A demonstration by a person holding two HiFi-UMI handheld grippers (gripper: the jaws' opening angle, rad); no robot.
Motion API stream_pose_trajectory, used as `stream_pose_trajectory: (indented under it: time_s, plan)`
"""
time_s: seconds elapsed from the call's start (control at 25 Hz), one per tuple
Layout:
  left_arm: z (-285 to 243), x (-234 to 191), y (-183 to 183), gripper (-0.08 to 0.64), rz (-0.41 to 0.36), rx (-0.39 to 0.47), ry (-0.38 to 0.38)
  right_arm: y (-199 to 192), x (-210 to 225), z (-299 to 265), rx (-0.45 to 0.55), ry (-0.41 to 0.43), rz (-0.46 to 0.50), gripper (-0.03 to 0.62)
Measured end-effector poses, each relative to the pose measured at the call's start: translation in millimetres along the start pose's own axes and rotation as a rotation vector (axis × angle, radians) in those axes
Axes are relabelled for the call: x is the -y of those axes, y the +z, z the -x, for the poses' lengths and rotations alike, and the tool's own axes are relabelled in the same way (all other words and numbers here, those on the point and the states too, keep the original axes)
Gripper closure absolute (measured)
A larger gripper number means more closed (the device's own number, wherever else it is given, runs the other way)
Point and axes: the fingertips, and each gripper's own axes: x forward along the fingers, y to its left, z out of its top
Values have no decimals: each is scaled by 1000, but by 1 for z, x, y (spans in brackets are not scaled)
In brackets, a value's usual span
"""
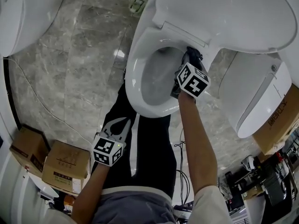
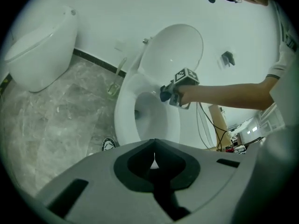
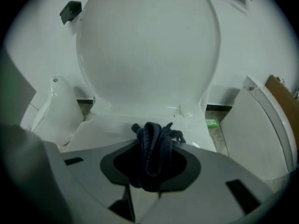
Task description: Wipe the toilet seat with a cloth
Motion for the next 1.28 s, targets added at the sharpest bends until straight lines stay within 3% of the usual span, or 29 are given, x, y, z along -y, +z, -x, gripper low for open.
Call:
stream_pose_trajectory:
  time_s: [0.16,0.36,0.52,0.6,0.72,1.28]
  plan:
    - [18,-18,22,549,-5,50,35,0,-8,-4,21,-56,43,494]
    - [37,-44,51,549,23,103,77,-1,-14,-7,30,-100,-22,494]
    - [42,-43,53,549,-79,59,106,3,-34,-9,44,-110,-14,494]
    - [41,-40,51,551,-107,41,91,5,-45,-11,49,-103,-24,494]
    - [42,-41,46,549,-68,35,70,6,-61,-12,53,-78,-36,494]
    - [51,-56,33,551,7,33,81,1,-118,-10,44,71,108,494]
